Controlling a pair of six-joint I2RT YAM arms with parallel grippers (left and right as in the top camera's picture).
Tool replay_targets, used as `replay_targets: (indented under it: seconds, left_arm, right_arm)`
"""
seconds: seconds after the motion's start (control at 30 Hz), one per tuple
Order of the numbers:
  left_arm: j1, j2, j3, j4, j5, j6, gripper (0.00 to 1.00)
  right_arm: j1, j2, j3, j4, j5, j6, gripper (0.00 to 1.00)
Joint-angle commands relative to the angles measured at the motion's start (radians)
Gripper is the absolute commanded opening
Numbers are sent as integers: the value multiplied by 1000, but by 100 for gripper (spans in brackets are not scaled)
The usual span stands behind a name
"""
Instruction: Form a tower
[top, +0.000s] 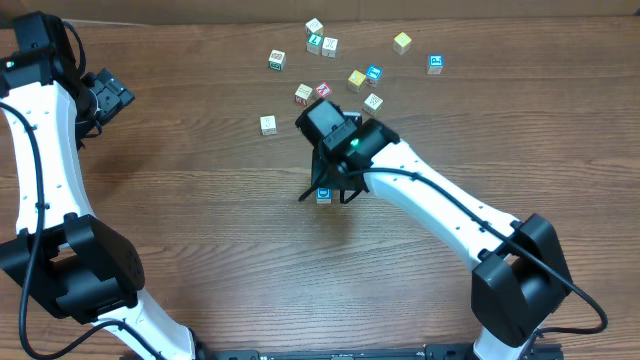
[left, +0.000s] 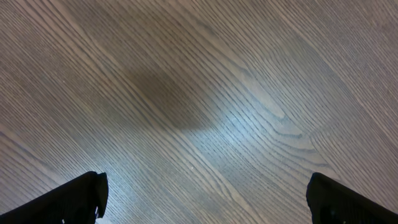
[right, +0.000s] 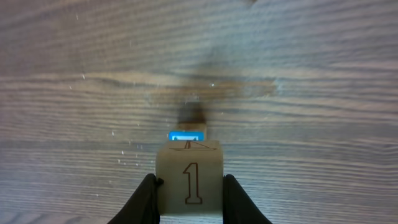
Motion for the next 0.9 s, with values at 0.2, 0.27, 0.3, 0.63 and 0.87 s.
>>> replay_targets:
  seconds: [0.2, 0.27, 0.3, 0.63, 0.87]
  left_arm:
    - [-2, -2, 1, 1, -5, 5, 100]
    - [-2, -2, 1, 1, -5, 5, 100]
    - [-2, -2, 1, 1, -5, 5, 100]
    - [-2, -2, 1, 1, -5, 5, 99]
    - [-2, -2, 1, 1, -5, 5, 100]
  right_arm:
    - [71, 1, -124, 129, 45, 20, 20]
    - [78, 1, -142, 148, 62, 21, 20]
    - [80, 1, -148, 158, 69, 21, 20]
    - [82, 1, -183, 218, 109, 21, 20]
    - [82, 1, -183, 222, 112, 19, 20]
